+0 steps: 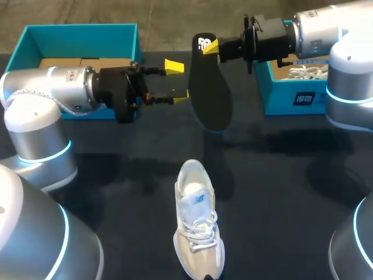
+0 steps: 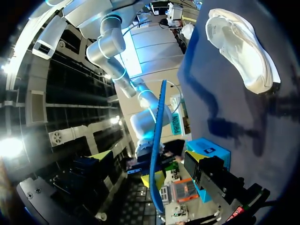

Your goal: Take the shoe out of the shoebox, open the shoe tongue, remove and reinsert the insole, then place the shoe into the shoebox

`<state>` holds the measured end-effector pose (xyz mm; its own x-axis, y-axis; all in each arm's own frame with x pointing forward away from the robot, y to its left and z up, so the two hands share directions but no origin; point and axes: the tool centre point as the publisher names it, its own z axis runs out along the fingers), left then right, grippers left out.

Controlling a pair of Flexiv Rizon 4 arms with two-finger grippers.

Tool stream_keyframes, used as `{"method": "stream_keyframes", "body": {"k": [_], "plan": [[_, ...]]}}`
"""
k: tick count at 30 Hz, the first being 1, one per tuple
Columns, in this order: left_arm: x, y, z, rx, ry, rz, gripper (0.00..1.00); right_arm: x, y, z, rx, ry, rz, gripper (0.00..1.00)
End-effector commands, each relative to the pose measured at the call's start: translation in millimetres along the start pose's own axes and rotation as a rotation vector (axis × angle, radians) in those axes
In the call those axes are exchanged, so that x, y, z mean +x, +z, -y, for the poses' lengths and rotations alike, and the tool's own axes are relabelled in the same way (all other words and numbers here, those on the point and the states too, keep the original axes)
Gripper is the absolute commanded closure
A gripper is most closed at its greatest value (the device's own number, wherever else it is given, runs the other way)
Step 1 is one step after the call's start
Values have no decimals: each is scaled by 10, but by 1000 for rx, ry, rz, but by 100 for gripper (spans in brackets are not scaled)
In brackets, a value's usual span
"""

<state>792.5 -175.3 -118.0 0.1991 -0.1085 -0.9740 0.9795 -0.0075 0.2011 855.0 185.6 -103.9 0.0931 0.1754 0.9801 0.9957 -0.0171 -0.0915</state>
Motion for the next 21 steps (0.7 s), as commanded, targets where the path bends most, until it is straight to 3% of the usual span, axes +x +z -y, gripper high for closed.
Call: {"method": "stream_keyframes", "body": {"k": [1,6,8,9,21], "plan": [[8,101,8,-28,-1,2,0,3,25,-11,0,1,1,100],[2,146,-20,-40,-13,7,2,3,25,-11,0,1,1,100],[11,167,-18,-48,-12,-1,24,3,25,-11,0,1,1,100],[17,176,-17,-48,-11,-3,28,3,25,-11,0,1,1,100],[62,282,-45,-55,-15,-20,50,3,25,-11,0,1,1,100]]}}
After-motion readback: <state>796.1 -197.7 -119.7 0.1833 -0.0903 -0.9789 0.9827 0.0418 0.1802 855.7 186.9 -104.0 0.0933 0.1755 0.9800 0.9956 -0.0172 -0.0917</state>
